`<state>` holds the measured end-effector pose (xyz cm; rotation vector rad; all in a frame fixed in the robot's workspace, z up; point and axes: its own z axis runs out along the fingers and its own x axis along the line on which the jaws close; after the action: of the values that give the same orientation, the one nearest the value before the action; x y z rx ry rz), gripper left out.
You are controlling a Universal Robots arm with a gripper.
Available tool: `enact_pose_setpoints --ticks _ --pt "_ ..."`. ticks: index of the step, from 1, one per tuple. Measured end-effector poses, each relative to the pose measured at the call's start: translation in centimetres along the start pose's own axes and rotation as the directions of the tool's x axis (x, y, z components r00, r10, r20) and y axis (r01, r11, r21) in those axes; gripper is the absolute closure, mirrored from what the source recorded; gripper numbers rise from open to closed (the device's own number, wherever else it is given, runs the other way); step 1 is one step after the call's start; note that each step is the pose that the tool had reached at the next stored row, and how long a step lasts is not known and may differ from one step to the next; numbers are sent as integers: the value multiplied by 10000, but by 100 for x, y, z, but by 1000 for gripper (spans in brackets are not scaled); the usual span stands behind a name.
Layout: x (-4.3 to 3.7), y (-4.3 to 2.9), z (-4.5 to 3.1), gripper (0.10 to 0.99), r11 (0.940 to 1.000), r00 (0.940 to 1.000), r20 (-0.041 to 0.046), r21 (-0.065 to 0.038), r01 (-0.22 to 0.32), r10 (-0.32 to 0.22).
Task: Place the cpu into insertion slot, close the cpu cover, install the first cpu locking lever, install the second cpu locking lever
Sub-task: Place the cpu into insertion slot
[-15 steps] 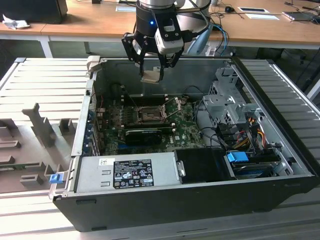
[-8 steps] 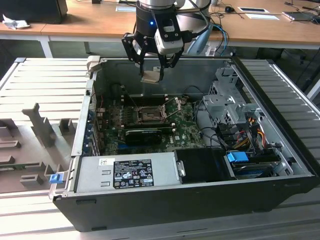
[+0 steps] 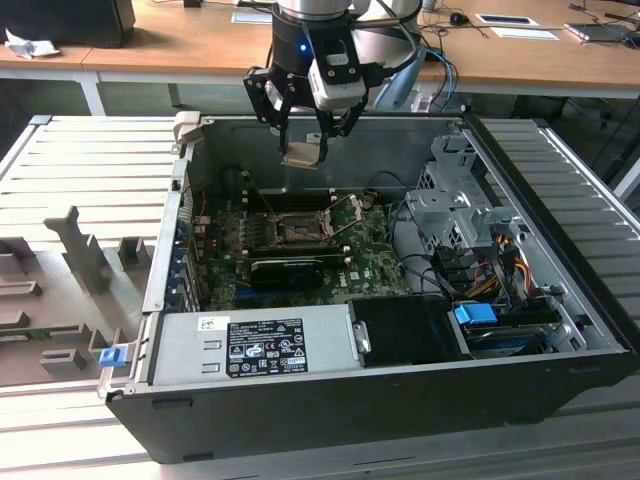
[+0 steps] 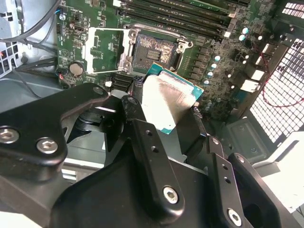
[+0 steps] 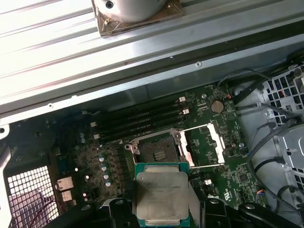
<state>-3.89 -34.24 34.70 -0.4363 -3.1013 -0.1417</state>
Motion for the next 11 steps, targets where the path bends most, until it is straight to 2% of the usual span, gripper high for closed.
enact_pose_setpoints --ticks 7,11 --pt "0 -2 19 557 10000 10000 7 -1 -78 78" --pt "0 -2 26 557 9982 9982 54 -14 -601 601"
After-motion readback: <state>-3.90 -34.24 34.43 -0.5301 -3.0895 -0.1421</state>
